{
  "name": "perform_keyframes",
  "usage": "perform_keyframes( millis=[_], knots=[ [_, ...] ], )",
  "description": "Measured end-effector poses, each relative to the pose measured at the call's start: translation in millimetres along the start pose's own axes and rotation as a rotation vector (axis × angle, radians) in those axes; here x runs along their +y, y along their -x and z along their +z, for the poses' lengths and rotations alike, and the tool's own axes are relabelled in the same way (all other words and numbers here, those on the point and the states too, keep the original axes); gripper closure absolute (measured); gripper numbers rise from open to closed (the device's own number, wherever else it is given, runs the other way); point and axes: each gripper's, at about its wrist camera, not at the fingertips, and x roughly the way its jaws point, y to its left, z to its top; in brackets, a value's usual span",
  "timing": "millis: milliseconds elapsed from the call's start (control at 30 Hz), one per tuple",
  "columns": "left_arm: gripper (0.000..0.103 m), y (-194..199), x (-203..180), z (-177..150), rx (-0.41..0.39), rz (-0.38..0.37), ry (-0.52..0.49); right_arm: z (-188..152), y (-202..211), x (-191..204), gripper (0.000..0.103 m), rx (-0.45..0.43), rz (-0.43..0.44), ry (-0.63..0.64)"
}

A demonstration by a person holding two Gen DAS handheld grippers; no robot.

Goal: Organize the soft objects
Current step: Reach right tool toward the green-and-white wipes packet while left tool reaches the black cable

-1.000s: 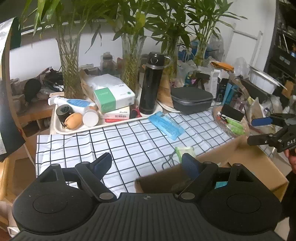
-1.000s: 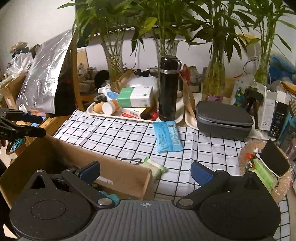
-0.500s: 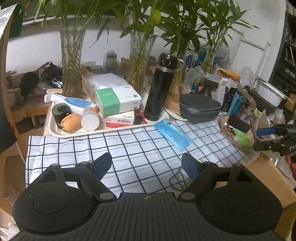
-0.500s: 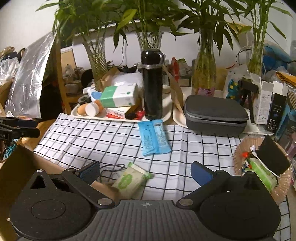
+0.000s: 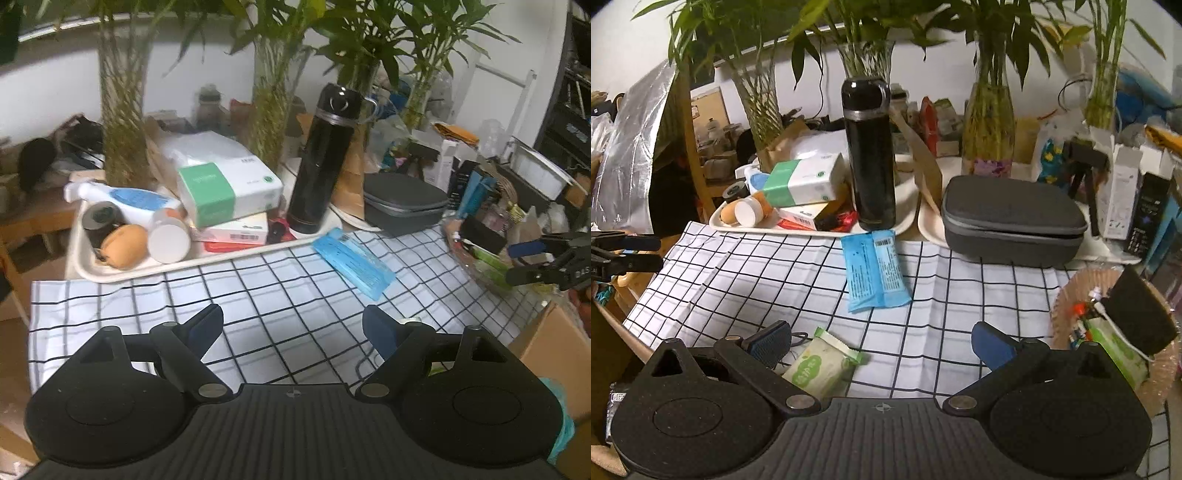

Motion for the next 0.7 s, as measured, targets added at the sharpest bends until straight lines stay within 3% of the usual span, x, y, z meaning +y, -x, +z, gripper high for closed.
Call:
perform_keyframes(
  millis=[233,433,700],
  knots=[
    [0.021,-26.4,10.9,-1.2,0.069,-0.115,-0.033,6.0,-22.0,-0.8,0.0,0.036,0.018,0.06],
    [0.021,-49.1,24.6,-6.0,0.134,-0.246,-0.001,12.3,-35.6,-8.4,0.0,0.052,0.023,0.05],
    [0.029,-87.1,26.1,-13.0,0.276,-0.483,0.053,12.5,-54.7,-6.2,0.0,0.106,0.031,0.106]
  ],
)
